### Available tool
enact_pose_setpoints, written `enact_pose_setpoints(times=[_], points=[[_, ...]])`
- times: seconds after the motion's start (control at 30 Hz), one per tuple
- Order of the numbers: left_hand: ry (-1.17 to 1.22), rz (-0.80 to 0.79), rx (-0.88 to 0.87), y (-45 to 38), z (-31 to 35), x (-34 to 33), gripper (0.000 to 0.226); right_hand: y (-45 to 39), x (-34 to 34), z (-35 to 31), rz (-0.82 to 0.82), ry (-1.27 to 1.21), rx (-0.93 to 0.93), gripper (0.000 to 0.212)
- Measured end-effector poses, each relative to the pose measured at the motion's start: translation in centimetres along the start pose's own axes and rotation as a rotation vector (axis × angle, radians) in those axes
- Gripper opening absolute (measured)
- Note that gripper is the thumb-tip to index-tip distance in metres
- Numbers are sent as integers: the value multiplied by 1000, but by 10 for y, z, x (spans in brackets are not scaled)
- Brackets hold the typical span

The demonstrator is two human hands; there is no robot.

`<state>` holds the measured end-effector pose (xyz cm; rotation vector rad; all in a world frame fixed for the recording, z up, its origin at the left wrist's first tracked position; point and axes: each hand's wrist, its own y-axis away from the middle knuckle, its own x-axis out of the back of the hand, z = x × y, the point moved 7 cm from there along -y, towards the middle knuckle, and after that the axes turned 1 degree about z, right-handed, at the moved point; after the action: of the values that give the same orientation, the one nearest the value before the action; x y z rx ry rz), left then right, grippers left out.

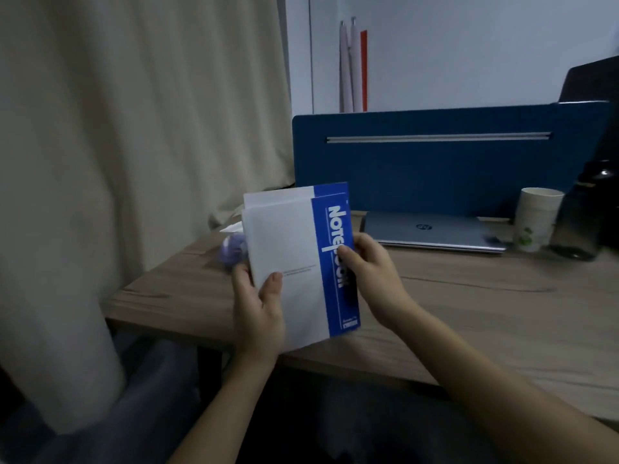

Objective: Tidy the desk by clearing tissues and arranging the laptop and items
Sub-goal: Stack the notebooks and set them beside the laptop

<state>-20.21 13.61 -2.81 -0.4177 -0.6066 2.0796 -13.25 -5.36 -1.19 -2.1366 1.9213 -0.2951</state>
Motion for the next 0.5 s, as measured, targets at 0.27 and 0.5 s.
enact_pose_setpoints(times=[0.27,0.5], points=[[126,-379,80,-8,-8,-149,15,-8,123,-3,267,115,118,13],[182,-637,195,18,-42,-198,33,1,167,58,198,98,-9,26]])
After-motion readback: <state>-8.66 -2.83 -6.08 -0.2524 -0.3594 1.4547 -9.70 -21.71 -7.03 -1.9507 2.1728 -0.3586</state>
